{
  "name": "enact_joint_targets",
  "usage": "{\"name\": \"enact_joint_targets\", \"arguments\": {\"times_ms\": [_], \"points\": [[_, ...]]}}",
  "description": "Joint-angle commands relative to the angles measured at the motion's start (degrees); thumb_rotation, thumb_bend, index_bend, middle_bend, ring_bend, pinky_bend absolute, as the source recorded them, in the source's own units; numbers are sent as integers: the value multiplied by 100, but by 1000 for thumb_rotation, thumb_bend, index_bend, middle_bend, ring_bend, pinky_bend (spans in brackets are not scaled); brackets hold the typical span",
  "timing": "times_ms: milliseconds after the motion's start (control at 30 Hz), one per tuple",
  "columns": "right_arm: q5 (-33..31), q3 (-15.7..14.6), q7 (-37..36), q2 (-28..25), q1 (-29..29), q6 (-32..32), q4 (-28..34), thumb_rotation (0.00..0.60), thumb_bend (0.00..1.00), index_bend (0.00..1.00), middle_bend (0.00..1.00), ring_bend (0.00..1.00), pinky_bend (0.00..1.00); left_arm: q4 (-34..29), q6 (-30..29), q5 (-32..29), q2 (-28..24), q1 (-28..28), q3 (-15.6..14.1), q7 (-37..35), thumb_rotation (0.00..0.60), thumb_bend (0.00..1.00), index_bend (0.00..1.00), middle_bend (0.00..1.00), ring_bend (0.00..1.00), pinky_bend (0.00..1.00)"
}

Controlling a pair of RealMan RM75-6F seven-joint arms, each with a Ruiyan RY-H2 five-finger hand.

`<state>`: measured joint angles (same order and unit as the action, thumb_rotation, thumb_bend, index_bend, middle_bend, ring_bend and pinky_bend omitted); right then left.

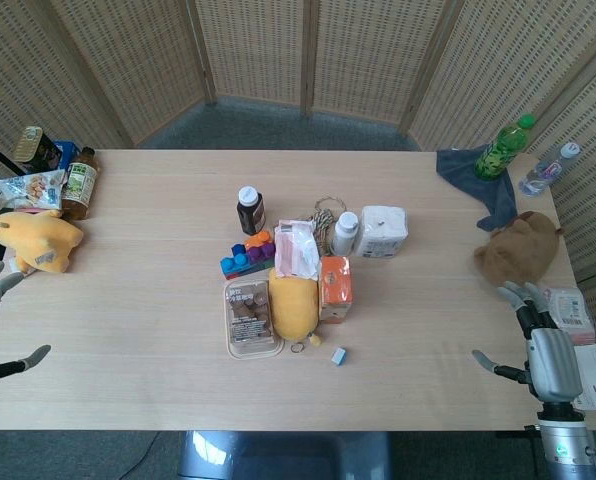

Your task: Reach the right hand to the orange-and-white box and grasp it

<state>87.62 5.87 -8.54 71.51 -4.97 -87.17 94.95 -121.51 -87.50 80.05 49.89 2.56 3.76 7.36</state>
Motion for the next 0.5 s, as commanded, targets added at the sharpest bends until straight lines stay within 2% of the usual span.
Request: {"name": "enact_joint_targets", "arguments": {"times_ms": [33,167,267,400,500], "points": [[-114,91,75,-38,-244,363,132,600,13,133,105,3,285,22,32,-33,35,21,5,48,600,0,169,0,0,0],[-211,108,237,-202,-538,907,634,600,2,13,3,0,151,52,75,-73,102,52,6,136,600,0,169,0,0,0],[-350,153,412,-349,-844,1443,1039,600,0,0,0,0,19,60,91,-86,140,65,6,173,600,0,170,0,0,0],[-871,292,452,-560,-1334,2347,1623,600,0,0,0,0,0,61,62,-89,132,55,15,167,600,0,170,0,0,0],[-1182,454,736,-519,-1660,2679,1764,600,0,0,0,0,0,65,50,-106,116,53,29,139,600,0,170,0,0,0]]}}
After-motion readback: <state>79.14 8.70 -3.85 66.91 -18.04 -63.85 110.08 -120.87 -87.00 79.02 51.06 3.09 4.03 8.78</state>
